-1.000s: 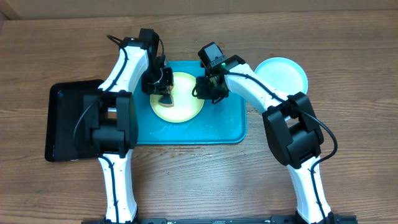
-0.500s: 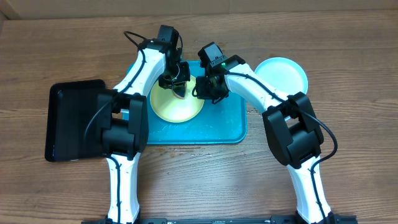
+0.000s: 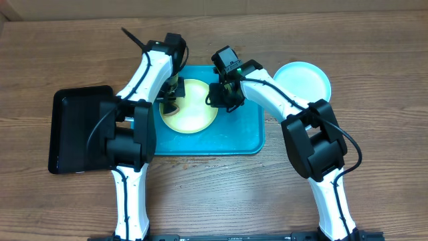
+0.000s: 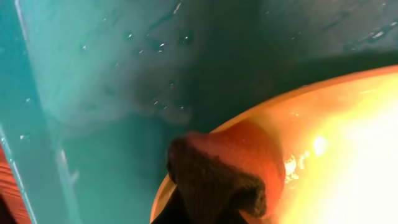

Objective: Clean dirty plates on tray and stack at the side
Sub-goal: 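Scrub the yellow-green plate with the sponge while right gripper holds it, then return the sponge with the left gripper to the black tray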

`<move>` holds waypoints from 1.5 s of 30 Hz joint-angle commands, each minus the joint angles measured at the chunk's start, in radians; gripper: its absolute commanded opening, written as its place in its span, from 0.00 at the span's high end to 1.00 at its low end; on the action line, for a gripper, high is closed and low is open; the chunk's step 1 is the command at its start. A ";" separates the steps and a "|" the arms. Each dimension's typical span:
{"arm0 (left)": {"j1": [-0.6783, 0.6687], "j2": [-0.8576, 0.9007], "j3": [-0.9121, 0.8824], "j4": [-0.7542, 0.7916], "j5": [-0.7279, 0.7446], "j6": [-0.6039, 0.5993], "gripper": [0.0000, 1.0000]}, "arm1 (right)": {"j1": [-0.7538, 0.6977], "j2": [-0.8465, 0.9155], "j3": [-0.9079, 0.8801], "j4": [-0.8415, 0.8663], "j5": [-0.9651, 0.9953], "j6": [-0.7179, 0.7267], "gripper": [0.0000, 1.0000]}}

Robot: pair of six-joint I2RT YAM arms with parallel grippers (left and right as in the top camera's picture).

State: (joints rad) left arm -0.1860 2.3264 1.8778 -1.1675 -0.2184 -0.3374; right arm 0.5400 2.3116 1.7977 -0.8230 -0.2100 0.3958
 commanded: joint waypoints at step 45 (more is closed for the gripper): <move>0.653 -0.220 -0.197 -0.054 0.134 -0.200 0.79 | -0.005 0.039 -0.031 -0.011 0.082 -0.010 0.96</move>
State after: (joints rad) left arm 0.4698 2.1040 1.6871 -1.2232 -0.1383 -0.5468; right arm 0.5438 2.3123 1.7977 -0.8246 -0.2100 0.3923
